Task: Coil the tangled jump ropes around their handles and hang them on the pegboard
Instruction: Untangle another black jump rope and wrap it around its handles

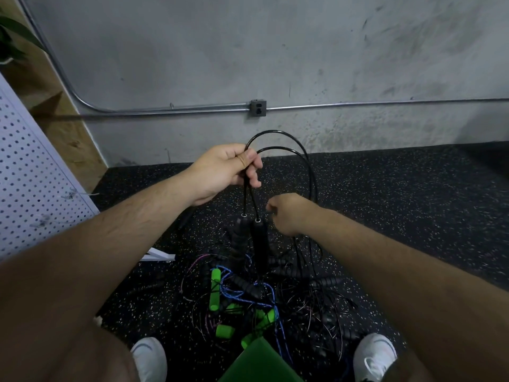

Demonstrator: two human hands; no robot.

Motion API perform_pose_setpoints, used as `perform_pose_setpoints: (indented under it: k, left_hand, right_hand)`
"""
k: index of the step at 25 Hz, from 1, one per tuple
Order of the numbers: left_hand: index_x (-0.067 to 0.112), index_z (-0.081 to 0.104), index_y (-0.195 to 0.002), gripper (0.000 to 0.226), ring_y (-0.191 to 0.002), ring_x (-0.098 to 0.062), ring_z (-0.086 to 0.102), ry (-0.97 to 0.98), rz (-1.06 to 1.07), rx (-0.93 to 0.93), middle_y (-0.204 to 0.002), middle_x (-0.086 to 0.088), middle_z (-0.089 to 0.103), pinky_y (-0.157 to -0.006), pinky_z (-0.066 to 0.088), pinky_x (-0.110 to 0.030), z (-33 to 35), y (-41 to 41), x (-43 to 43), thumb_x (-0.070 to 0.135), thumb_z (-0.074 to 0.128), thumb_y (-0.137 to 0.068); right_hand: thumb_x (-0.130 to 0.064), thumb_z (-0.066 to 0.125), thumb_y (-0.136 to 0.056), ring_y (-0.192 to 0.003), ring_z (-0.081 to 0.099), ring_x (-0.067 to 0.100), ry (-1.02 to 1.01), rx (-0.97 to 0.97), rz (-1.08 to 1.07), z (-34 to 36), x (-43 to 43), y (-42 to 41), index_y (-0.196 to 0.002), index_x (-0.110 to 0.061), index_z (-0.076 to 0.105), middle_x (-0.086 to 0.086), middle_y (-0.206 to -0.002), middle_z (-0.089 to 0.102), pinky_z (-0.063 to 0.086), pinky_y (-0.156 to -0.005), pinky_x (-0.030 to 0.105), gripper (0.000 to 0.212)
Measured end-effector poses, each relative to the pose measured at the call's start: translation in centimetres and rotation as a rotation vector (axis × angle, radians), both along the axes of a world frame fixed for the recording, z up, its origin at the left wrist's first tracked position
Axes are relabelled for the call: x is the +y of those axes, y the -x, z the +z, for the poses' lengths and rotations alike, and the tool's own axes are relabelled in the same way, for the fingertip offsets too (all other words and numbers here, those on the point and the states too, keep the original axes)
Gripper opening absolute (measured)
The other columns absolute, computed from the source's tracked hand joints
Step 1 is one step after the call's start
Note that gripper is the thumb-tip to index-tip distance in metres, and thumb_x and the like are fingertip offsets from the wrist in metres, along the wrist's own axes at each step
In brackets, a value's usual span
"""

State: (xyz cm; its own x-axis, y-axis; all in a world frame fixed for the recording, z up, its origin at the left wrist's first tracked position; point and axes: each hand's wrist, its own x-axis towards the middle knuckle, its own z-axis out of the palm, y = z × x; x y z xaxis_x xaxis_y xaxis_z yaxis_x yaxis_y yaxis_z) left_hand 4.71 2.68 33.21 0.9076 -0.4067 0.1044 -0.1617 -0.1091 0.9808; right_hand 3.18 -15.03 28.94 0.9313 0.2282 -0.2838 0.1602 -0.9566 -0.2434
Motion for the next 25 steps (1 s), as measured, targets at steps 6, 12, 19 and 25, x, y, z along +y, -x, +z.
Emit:
perform_pose_setpoints:
  k: [6, 12, 19, 25]
  left_hand:
    - [0.009, 0.065, -0.091, 0.027, -0.072, -0.018, 0.067, 0.013, 0.094, -0.025, -0.069, -0.001, 0.059, -0.072, 0.059, -0.032, 0.2, -0.2, -0.2, 0.019, 0.045, -0.107]
    - [0.009, 0.068, -0.107, 0.033, -0.102, -0.018, 0.068, 0.096, 0.062, 0.050, -0.097, -0.008, 0.071, -0.092, 0.055, -0.031, 0.2, -0.1, -0.4, 0.038, 0.053, -0.100]
    - [0.032, 0.069, -0.117, 0.054, -0.115, -0.014, 0.065, -0.443, -0.118, -0.086, -0.116, 0.007, 0.073, -0.108, 0.046, -0.046, -3.5, -0.1, 1.3, 0.071, 0.060, -0.081]
    - [0.033, 0.070, -0.106, 0.032, -0.109, -0.018, 0.067, -0.339, -0.080, -0.055, -0.112, -0.006, 0.073, -0.106, 0.046, -0.053, -3.6, 0.3, 0.7, 0.052, 0.070, -0.081]
  right_hand:
    - [-0.021, 0.069, -0.092, -0.070, 0.060, -0.001, -0.662, 0.028, 0.043, 2.2, 0.6, 0.8, -0.113, -0.019, 0.072, -0.005, -0.085, 0.068, 0.045, -0.061, 0.013, 0.022]
    - [-0.024, 0.071, -0.093, -0.048, 0.052, 0.004, -0.796, -0.173, -0.068, 1.5, 1.7, 0.2, -0.082, -0.011, 0.072, -0.003, -0.064, 0.064, 0.046, -0.057, 0.024, 0.017]
    - [-0.017, 0.067, -0.096, -0.055, 0.061, 0.021, -1.062, -0.101, -0.215, 4.4, 0.6, -0.1, -0.075, -0.001, 0.066, 0.013, -0.068, 0.067, 0.054, -0.058, 0.035, 0.026]
    - [-0.018, 0.070, -0.093, -0.068, 0.065, 0.027, -1.168, -0.076, -0.316, 4.6, 0.7, -0.5, -0.086, 0.008, 0.072, 0.018, -0.078, 0.073, 0.059, -0.074, 0.046, 0.026]
